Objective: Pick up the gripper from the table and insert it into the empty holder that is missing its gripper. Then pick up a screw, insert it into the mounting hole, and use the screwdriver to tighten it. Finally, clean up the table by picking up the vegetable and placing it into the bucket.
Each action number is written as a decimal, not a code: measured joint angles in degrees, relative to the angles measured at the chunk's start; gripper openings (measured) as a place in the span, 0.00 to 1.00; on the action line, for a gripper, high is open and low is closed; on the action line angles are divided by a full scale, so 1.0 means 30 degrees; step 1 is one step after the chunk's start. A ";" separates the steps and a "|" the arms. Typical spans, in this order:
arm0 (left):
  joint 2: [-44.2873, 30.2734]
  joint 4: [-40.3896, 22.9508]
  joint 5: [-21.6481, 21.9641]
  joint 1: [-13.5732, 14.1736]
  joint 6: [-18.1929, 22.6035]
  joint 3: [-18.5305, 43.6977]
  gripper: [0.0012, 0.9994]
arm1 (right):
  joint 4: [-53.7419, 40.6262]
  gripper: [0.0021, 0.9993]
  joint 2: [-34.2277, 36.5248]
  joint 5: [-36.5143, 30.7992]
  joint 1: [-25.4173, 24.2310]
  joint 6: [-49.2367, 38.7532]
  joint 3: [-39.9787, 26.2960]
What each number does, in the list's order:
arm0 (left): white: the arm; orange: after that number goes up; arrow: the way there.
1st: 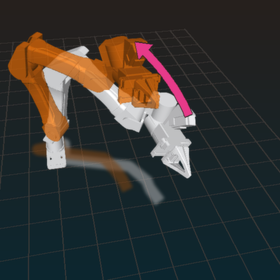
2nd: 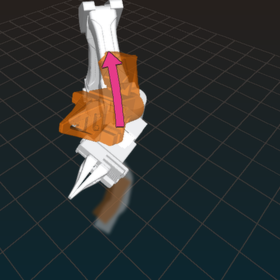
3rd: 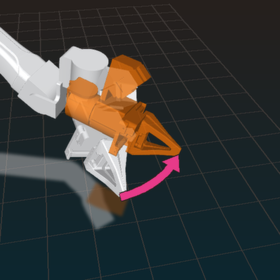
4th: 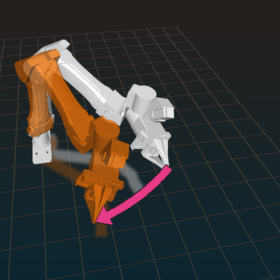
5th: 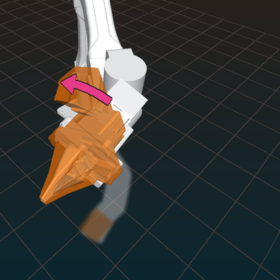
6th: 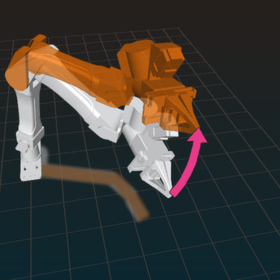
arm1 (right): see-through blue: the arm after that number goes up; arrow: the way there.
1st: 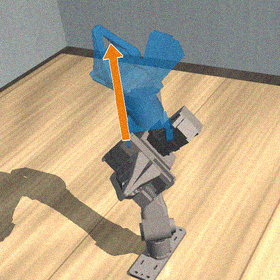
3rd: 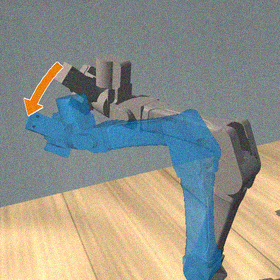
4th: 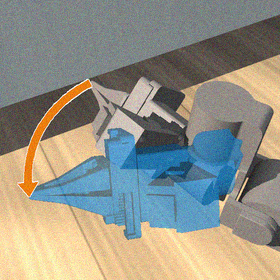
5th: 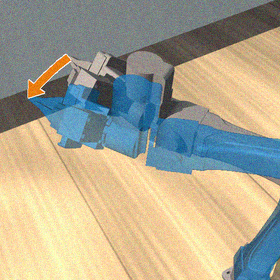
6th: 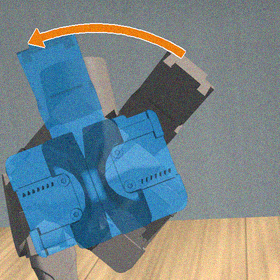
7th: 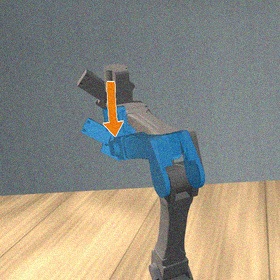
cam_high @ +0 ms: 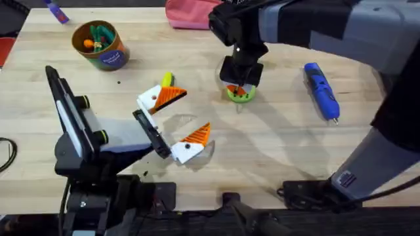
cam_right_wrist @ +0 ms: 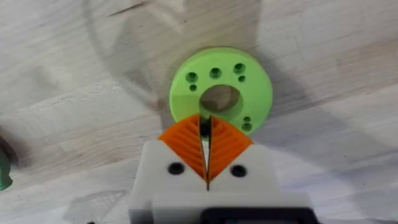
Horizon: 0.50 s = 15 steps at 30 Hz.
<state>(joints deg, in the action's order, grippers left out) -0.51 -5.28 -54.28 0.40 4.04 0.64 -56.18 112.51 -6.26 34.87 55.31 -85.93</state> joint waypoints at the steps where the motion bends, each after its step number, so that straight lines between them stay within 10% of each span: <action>1: 0.0000 0.0000 0.0000 0.0000 0.0002 0.0000 0.99 | -0.0004 0.00 0.0002 0.0000 0.0000 0.0000 0.0000; 15: 0.0000 0.0000 0.0000 0.0000 0.0004 0.0000 0.99 | -0.0502 0.00 -0.0232 -0.0007 0.0073 -0.0127 -0.0062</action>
<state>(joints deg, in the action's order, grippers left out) -0.51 -5.28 -54.28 0.40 4.05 0.64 -57.69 111.82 -6.28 35.09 54.93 -86.12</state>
